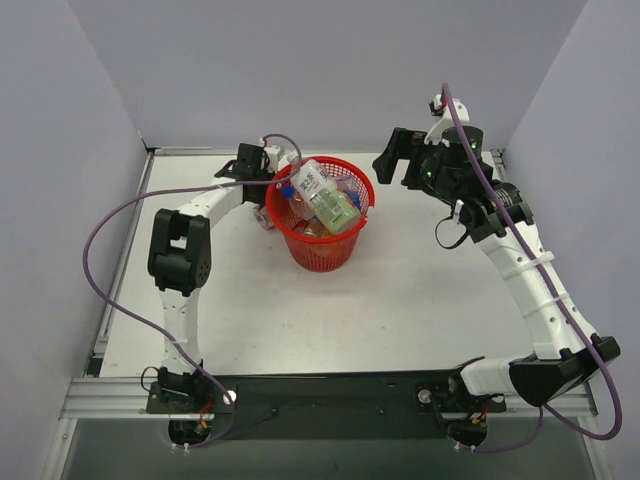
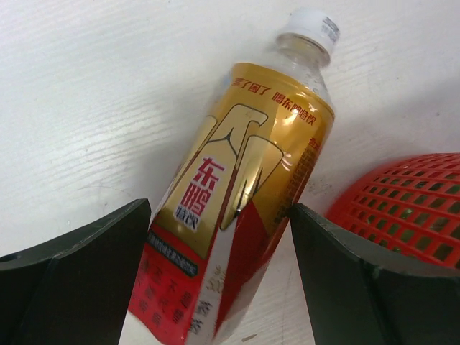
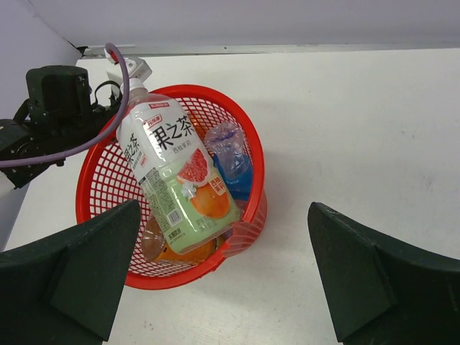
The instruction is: Put the plastic bottles in the bin
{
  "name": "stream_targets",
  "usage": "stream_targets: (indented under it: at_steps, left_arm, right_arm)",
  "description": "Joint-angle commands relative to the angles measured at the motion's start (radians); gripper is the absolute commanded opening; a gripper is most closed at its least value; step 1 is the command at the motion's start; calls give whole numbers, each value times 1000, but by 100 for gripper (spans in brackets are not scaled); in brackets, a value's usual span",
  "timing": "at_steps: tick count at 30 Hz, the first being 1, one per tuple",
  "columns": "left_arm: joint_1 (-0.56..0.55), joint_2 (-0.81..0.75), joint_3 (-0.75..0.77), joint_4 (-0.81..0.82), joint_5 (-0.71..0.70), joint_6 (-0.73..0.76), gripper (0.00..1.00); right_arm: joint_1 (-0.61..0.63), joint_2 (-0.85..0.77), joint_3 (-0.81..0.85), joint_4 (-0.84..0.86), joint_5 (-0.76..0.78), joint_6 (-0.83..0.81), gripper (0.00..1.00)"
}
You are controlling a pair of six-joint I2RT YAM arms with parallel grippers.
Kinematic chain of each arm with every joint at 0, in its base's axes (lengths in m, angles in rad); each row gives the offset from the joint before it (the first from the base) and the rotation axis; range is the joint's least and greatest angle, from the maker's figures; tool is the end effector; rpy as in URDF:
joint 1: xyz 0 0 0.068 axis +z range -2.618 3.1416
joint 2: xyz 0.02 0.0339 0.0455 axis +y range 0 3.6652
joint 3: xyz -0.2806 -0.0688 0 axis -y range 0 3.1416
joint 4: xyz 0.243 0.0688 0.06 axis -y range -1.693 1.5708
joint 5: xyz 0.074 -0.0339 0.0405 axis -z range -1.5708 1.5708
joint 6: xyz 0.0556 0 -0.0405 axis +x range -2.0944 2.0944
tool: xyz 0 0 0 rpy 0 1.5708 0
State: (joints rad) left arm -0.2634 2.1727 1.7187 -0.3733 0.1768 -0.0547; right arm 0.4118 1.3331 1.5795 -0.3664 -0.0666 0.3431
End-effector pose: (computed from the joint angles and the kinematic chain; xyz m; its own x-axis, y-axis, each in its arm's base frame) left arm 0.4906 -0.1424 0.1974 -0.7300 0.1411 -0.6688 0.3318 0.9286 -0.1663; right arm 0.2766 0.1249 0.4882 -0.2580 0.2536 -0.9323 -0.3962 0.8523 0.3415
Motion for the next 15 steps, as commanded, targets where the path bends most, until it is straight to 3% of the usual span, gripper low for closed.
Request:
stream_targets:
  at_steps: [1, 8, 10, 11, 15]
  left_arm:
    - [0, -7, -21, -96, -109, 24, 89]
    - [3, -4, -33, -114, -142, -11, 82]
    - [7, -13, -41, -115, -145, -23, 76]
    - [7, -19, -53, -113, -145, -31, 72]
    - [18, -66, -79, -111, -155, -63, 39]
  right_arm:
    - [-4, -34, -9, 11, -15, -4, 95]
    - [-5, -34, -6, 6, -16, -1, 95]
    - [-4, -34, -6, 3, -16, -1, 95]
    - [-4, -34, -7, 3, -16, -1, 95]
    - [-4, -34, -6, -2, -18, 8, 95]
